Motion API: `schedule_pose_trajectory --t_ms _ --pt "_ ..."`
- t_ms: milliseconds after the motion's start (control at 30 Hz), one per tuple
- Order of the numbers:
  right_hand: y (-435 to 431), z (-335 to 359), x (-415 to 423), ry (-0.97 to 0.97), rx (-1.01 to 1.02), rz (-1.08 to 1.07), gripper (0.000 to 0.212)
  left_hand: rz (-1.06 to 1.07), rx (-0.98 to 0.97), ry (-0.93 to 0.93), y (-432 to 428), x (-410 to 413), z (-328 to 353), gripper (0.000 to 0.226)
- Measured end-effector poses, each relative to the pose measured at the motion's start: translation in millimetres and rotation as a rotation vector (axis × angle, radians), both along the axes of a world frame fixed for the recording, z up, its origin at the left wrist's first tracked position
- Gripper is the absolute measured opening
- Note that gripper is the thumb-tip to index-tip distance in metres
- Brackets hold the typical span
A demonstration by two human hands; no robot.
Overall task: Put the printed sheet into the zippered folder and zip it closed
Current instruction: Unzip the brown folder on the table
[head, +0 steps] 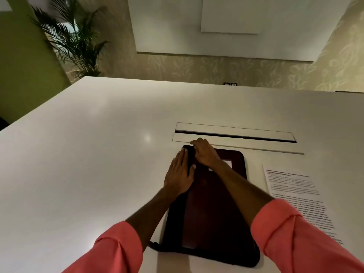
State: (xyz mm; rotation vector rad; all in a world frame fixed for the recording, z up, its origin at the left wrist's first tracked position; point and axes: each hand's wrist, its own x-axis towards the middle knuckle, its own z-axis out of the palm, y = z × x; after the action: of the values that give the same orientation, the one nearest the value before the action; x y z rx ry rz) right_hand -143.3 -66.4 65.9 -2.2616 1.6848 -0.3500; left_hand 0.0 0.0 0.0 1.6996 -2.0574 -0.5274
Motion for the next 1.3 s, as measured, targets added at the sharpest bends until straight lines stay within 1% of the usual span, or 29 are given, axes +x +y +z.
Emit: schedule_pose_trajectory --t_ms 133,333,500,700,867,1000,1133,1300 --pt "-14.8 6.2 -0.8 0.026 0.065 0.002 0.051 0.006 0.015 0.004 -3.3 1.0 -3.8 0.07" --pt "-34.9 10.6 3.6 0.029 0.117 0.088 0.051 0.009 0.016 0.024 -7.0 1.9 -12.3 0.071" --pt "-48.2 14.7 11.6 0.052 0.156 0.139 0.042 0.008 0.028 0.024 -10.9 2.9 -15.5 0.072" --pt "-57.3 17.4 10.4 0.094 0.111 0.149 0.032 0.014 0.012 0.027 -11.5 2.0 -18.1 0.072" --pt "-58.7 16.5 3.0 0.201 0.024 0.203 0.022 0.01 0.02 0.035 -11.8 3.9 -19.2 0.072" --pt "-58.5 18.1 -9.6 0.292 -0.058 0.258 0.021 0.024 0.046 0.089 -12.2 4.9 -17.5 0.07" --pt "-58.2 18.2 -30.2 0.292 -0.053 0.238 0.017 0.05 0.068 0.131 -11.8 7.0 -16.0 0.07" --pt "-55.2 17.0 -57.3 0.296 -0.054 0.198 0.017 0.05 0.058 0.117 -12.4 6.7 -15.2 0.07"
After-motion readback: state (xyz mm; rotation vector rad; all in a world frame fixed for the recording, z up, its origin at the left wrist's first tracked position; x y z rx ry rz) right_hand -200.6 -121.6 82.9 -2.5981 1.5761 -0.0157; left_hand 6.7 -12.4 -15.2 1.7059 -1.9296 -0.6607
